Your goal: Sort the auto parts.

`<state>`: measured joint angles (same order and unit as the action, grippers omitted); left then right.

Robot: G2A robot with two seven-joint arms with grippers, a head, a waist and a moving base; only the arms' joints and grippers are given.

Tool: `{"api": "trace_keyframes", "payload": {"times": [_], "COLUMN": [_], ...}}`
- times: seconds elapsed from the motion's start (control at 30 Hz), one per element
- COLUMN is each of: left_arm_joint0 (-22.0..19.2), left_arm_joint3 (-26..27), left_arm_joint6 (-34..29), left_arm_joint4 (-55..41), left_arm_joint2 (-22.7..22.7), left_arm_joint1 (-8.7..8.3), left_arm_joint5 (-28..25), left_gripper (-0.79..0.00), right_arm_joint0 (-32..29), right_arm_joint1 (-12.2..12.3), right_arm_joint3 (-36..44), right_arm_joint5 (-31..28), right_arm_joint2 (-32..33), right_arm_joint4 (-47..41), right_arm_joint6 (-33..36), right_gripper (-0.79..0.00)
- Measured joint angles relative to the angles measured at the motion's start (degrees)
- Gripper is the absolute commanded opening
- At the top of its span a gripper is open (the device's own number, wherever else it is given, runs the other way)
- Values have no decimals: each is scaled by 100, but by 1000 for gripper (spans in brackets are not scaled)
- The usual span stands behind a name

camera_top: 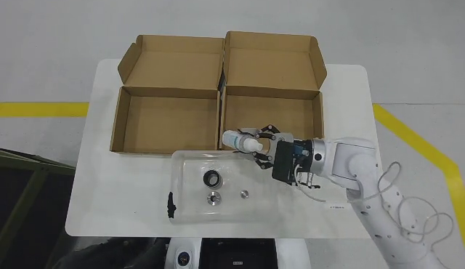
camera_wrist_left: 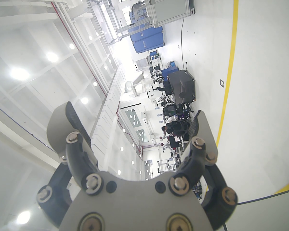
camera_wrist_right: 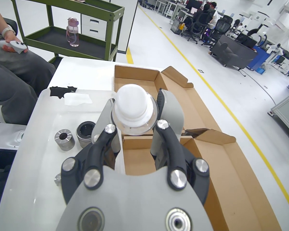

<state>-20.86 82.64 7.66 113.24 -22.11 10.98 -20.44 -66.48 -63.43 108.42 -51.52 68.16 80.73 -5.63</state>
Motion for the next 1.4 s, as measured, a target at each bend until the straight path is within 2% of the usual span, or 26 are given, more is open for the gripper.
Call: {"api": "trace_keyframes", "payload": {"times": [0.3, 0.5, 0.93, 1.17, 1.4], "left_arm_joint0": [0, 0, 0, 0, 0], "left_arm_joint3": [0, 0, 0, 0, 0], "left_arm_joint6": [0, 0, 0, 0, 0], "left_arm_joint4": [0, 0, 0, 0, 0], "left_arm_joint2": [0, 0, 0, 0, 0], "left_arm_joint1": [0, 0, 0, 0, 0], "left_arm_joint5": [0, 0, 0, 0, 0], "left_gripper": [0, 0, 0, 0, 0], "right_arm_joint0": [-44, 19, 608, 1135, 1596], "right_arm_joint1": [34, 16, -52, -145, -267], "right_arm_joint3": [-167, -275, -839, -1440, -2120], "right_arm_joint5": [362, 580, 869, 884, 1032], "right_arm_joint2": [377, 358, 32, -361, -770], "right_arm_joint4": [-217, -501, -633, -970, -1146], "right_arm_joint6": [-310, -240, 617, 1246, 1435], "right_gripper": [-785, -785, -785, -785, -785]}}
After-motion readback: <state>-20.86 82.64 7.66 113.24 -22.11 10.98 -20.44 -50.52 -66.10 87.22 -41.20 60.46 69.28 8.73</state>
